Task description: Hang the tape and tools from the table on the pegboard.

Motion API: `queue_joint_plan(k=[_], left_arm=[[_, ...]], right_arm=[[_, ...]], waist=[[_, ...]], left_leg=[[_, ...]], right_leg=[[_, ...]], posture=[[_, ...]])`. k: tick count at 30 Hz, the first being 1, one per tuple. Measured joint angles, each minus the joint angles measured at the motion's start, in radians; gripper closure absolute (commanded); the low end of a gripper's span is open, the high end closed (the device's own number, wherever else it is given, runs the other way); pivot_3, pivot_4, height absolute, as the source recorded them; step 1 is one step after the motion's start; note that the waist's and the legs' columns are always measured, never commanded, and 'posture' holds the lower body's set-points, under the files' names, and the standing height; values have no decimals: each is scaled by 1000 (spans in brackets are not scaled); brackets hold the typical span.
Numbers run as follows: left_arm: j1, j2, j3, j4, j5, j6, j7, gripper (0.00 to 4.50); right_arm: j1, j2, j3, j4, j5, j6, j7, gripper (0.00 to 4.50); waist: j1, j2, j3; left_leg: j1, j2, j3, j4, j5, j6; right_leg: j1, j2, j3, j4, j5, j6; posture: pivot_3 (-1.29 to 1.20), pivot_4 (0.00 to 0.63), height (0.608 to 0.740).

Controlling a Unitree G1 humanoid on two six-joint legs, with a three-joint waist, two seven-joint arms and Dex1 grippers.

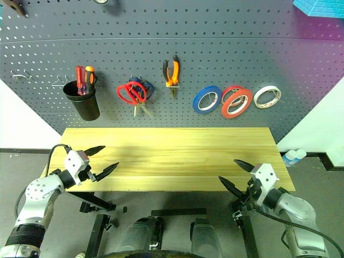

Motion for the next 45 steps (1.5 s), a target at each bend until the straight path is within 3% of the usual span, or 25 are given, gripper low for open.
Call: queue_joint_plan(k=[15, 45], left_arm=[[-12, -20, -72, 97, 52, -81, 23, 35], [-44, -37, -82, 155, 64, -102, 81, 35]], right_arm=[[5, 5, 3, -42, -13, 62, -91, 0], [30, 32, 15, -160, -18, 178, -191, 0]], waist=[[-1, 2, -15], [-3, 3, -21]], left_leg=[[0, 0, 0, 0, 0, 0], [0, 0, 0, 0, 0, 0]], right_leg=[[0, 0, 0, 0, 0, 0], [1, 0, 0, 0, -1, -1]], posture=[[-77, 86, 733], [-83, 93, 733]])
